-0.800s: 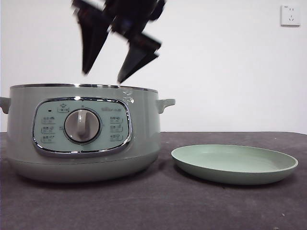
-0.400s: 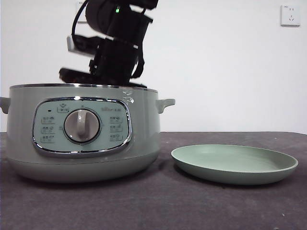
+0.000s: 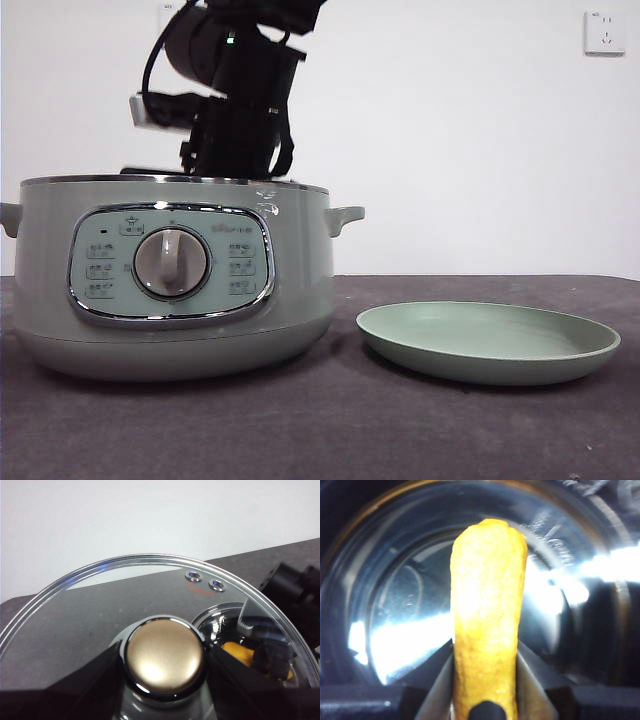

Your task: Take the corn out from the steamer,put the corn on the plate,close the lid

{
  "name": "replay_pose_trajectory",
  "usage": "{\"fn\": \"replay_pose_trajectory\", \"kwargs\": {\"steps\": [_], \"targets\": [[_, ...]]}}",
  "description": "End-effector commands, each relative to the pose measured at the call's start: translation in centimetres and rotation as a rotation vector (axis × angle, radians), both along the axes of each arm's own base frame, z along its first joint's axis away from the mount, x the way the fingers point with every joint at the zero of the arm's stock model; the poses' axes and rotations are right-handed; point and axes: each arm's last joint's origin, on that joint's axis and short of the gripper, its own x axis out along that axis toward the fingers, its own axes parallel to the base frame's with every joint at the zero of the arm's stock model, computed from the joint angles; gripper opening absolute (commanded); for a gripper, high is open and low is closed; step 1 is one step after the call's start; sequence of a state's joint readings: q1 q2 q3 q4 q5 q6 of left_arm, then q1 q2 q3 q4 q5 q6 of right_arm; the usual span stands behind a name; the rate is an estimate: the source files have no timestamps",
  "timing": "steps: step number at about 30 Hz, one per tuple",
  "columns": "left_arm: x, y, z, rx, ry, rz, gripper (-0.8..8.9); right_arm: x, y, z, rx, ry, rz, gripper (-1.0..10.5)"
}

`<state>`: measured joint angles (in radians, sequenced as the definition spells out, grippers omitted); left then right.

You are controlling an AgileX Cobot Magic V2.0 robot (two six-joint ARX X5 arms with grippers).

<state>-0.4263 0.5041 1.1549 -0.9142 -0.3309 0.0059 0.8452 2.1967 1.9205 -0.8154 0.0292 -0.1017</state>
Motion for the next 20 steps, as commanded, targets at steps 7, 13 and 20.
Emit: {"fn": "replay_pose_trajectory", "kwargs": {"steps": [7, 13, 20], "targets": [[1.3, -0.6, 0.8, -0.019, -0.023, 0.007, -0.09, -2.7, -4.9, 10.2, 0.089, -0.085, -0.038, -0.1], [3.2, -1.5, 0.9, -0.008, 0.003, 0.003, -0.09, -3.6, -10.4, 14.3, 0.079, -0.053, -0.161, -0.1], [4.7, -2.3, 0.7, -0.008, 0.041, -0.033, -0.09, -2.2, -16.4, 13.5, -0.143, 0.037, -0.417, -0.1]]}}
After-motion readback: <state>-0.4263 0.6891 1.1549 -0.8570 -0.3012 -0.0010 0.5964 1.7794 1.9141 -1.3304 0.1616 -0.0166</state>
